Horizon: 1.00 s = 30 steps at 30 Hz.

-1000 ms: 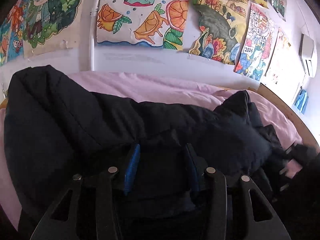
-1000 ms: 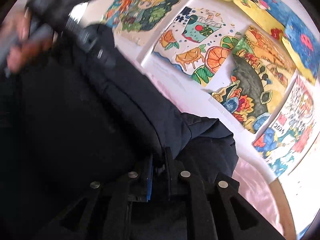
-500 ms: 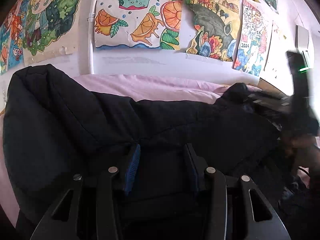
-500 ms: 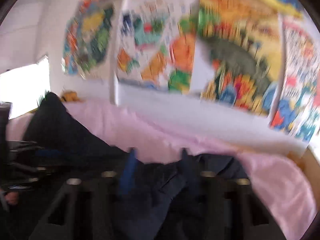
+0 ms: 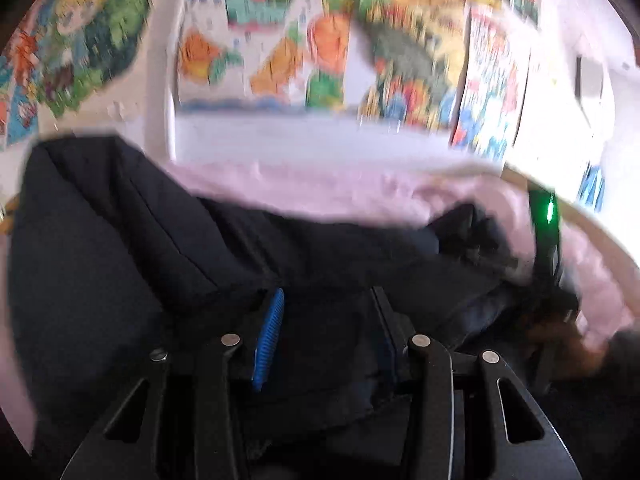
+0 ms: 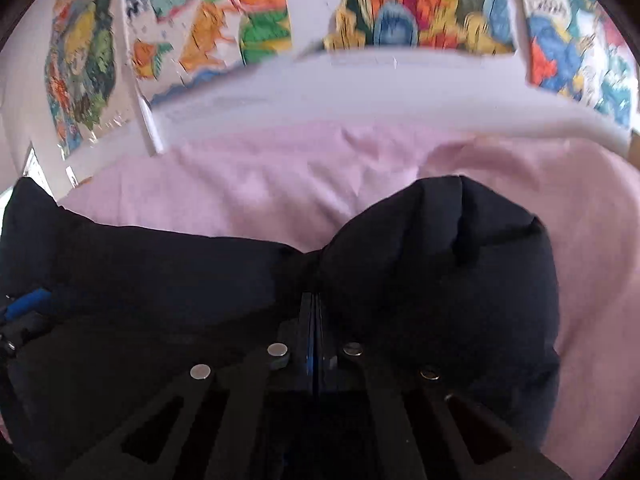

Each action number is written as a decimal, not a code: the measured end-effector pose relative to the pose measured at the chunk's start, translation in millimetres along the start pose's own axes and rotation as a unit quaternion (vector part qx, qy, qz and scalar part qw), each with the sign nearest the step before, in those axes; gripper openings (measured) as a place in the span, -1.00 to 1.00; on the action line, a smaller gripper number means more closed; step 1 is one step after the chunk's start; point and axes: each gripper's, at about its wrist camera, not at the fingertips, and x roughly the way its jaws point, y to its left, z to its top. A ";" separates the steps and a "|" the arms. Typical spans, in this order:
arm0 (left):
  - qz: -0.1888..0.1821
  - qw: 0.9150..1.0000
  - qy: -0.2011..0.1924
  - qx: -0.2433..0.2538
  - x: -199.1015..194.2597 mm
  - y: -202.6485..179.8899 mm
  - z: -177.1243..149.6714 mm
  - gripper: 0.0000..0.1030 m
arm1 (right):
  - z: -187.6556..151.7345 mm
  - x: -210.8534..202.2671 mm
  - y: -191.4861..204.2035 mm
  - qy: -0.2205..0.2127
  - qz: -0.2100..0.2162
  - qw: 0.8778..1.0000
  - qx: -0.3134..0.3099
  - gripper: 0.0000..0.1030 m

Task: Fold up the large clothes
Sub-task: 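Lift the hem with both grippers and fold it toward the collar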

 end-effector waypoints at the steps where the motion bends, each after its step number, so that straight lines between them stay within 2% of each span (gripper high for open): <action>1: 0.002 1.000 -0.020 -0.001 -7.4 -0.4 7.5 -0.23 | 0.2 -8.2 0.0 -0.016 -0.001 1.000 0.001 -1.00; 3: 0.032 0.998 -0.052 -0.004 -14.8 2.5 26.9 -0.23 | -0.5 -30.4 5.7 -0.059 -0.003 0.998 -0.010 -0.97; 4: 0.047 0.997 -0.055 -0.005 -12.5 5.7 34.3 -0.23 | 0.1 -37.1 10.2 -0.069 -0.004 0.997 -0.020 -0.96; 6: 0.098 0.994 -0.048 -0.013 -2.6 20.6 45.6 -0.23 | 0.3 -51.2 18.7 -0.089 0.003 0.995 -0.043 -0.96; 8: 0.121 0.991 -0.031 -0.052 7.9 47.6 46.8 -0.23 | -0.3 -64.4 29.5 -0.103 0.007 0.992 -0.068 -0.96; 11: 0.113 0.985 -0.004 -0.131 20.1 85.9 34.2 -0.36 | 2.4 -66.2 43.6 -0.097 0.010 0.990 -0.102 -0.95; 17: 0.096 0.978 0.030 -0.184 39.7 120.6 14.9 -0.65 | -1.0 -48.4 63.3 -0.074 -0.011 0.987 -0.145 -0.94; 19: 0.090 0.972 0.049 -0.210 47.4 132.5 7.4 -0.83 | -3.4 -43.3 64.1 -0.068 -0.013 0.986 -0.149 -0.94; 22: 0.082 0.967 0.061 -0.233 56.5 145.8 -3.0 -0.88 | -6.9 -36.1 64.7 -0.058 -0.011 0.987 -0.152 -0.94; 25: 0.081 0.970 0.047 -0.223 49.7 140.8 -4.2 -0.89 | -8.6 -23.6 64.3 -0.045 -0.010 0.987 -0.156 -0.94; 29: 0.052 0.973 0.009 -0.223 19.8 132.9 -1.9 -0.87 | -7.3 -29.2 55.8 -0.052 0.009 0.989 -0.138 -0.94; 30: 0.053 0.976 0.001 -0.212 10.0 125.9 -0.2 -0.76 | -5.7 -31.9 53.2 -0.055 0.016 0.990 -0.130 -0.93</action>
